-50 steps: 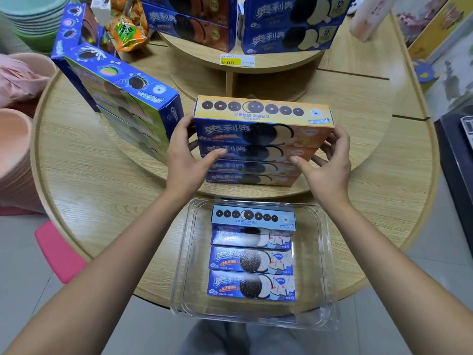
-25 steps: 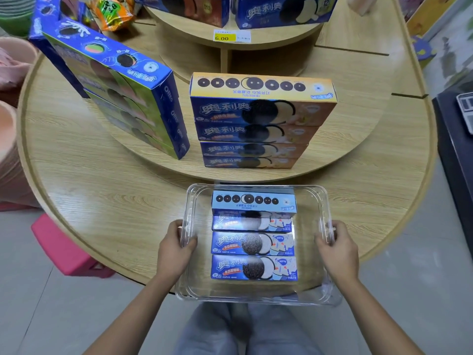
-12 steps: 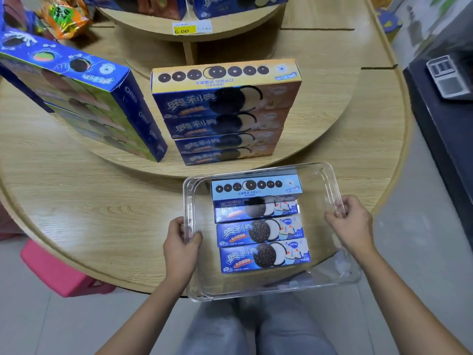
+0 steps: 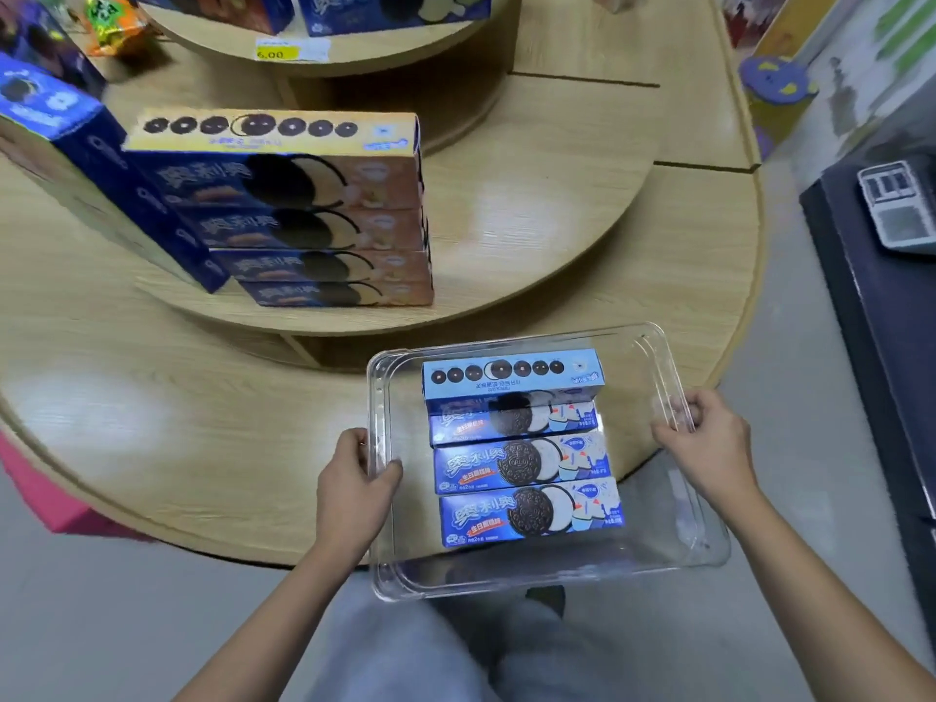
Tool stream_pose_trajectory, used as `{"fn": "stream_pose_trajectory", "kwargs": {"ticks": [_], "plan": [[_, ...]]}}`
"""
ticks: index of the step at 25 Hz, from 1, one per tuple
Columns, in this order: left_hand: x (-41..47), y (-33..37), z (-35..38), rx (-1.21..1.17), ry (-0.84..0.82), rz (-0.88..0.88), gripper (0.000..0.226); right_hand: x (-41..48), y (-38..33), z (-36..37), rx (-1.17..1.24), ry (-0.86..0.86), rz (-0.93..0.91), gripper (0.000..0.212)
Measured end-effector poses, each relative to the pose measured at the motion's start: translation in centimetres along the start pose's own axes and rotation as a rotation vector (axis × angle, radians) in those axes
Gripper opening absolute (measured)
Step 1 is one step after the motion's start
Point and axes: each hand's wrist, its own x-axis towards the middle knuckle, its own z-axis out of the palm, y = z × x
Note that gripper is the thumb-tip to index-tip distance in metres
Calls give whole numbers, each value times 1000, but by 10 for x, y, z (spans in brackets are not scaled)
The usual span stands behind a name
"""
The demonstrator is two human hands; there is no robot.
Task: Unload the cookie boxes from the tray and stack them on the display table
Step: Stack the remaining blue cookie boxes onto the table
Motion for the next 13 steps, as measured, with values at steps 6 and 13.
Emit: {"fn": "stream_pose_trajectory", "kwargs": {"ticks": [6, 13], "plan": [[-27, 44, 68, 77, 35, -44, 29, 65, 29, -53, -59, -48, -85, 28], [-2, 76, 116, 53, 85, -111, 27, 147, 31, -58, -53, -107, -131, 20]]}}
